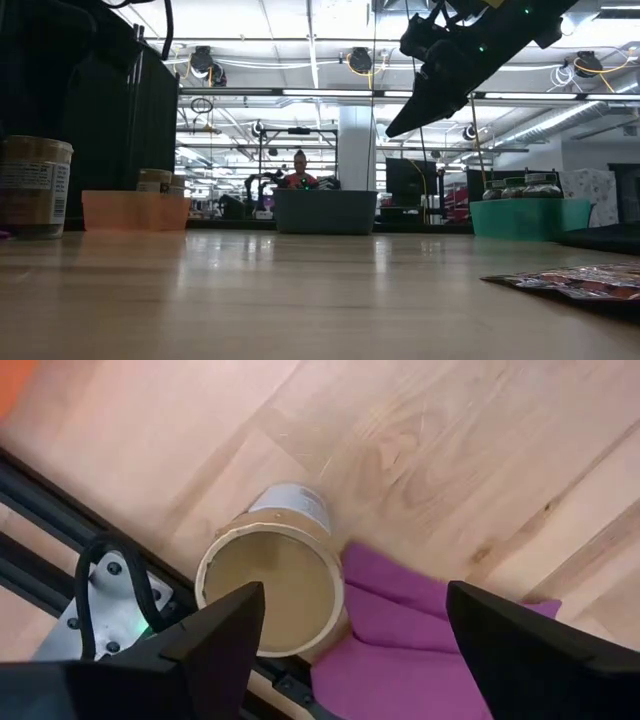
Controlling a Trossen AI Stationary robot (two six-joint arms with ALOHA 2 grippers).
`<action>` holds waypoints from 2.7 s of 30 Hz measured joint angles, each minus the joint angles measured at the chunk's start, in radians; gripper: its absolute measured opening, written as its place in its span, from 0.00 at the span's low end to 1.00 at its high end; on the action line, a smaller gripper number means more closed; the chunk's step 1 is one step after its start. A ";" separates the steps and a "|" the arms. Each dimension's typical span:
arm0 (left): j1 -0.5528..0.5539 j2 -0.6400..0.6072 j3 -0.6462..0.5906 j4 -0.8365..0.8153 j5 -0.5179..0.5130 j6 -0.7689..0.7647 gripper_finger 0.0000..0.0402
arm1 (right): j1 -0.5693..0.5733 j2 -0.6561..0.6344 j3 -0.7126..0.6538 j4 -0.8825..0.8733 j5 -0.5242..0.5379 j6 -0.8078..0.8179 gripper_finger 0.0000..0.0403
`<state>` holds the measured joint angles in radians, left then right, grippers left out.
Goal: Sort spices by type
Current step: Put the gold seasoning bottle into the orange bin
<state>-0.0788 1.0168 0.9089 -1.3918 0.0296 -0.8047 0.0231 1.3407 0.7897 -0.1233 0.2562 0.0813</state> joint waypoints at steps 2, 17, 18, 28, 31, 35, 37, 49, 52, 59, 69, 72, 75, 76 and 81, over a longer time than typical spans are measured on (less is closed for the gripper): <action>0.000 0.000 0.000 0.000 0.000 0.000 0.82 | 0.000 0.000 0.000 0.000 0.000 -0.003 0.00; 0.001 0.005 0.000 -0.053 -0.038 -0.119 0.88 | 0.000 0.000 0.000 0.000 0.000 -0.003 0.00; 0.001 0.005 0.000 -0.074 -0.039 -0.130 0.88 | 0.000 0.000 0.000 0.000 0.001 -0.003 0.00; 0.001 0.006 0.000 -0.088 -0.068 -0.126 0.88 | 0.000 0.000 0.000 0.000 0.004 0.002 0.00; 0.001 0.006 0.000 -0.096 -0.079 -0.130 0.88 | 0.000 0.000 0.000 0.000 0.003 0.003 0.00; 0.001 0.006 0.001 -0.105 -0.100 -0.132 0.88 | 0.000 0.000 0.000 0.000 0.003 0.003 0.00; 0.001 0.006 0.000 -0.106 -0.105 -0.133 0.88 | 0.000 0.000 0.000 0.000 0.003 0.003 0.00; 0.001 0.006 0.000 -0.101 -0.113 -0.157 0.88 | 0.000 0.000 0.000 0.000 0.003 0.004 0.00; 0.001 0.006 -0.006 -0.089 -0.113 -0.160 0.88 | 0.000 0.000 -0.001 0.000 0.003 0.004 0.00; 0.001 0.009 -0.097 -0.044 -0.093 -0.183 0.88 | 0.000 0.000 -0.001 -0.002 0.002 0.004 0.00; 0.000 0.007 -0.095 -0.028 -0.132 -0.182 0.88 | 0.000 0.000 -0.001 -0.004 0.002 0.001 0.00; 0.000 0.007 -0.095 -0.027 -0.136 -0.187 0.88 | 0.000 0.000 -0.001 -0.004 0.003 0.001 0.00; 0.000 0.007 -0.095 -0.025 -0.139 -0.210 0.88 | 0.000 0.000 -0.001 -0.004 0.003 0.001 0.00; 0.000 0.007 -0.095 -0.023 -0.139 -0.211 0.88 | 0.000 0.000 -0.001 -0.004 0.003 0.001 0.00; 0.000 0.010 -0.095 -0.019 -0.139 -0.237 0.88 | 0.000 0.000 -0.001 -0.009 0.003 0.001 0.00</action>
<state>-0.0788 1.0264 0.8135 -1.4109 -0.1097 -1.0414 0.0232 1.3407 0.7891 -0.1318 0.2588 0.0822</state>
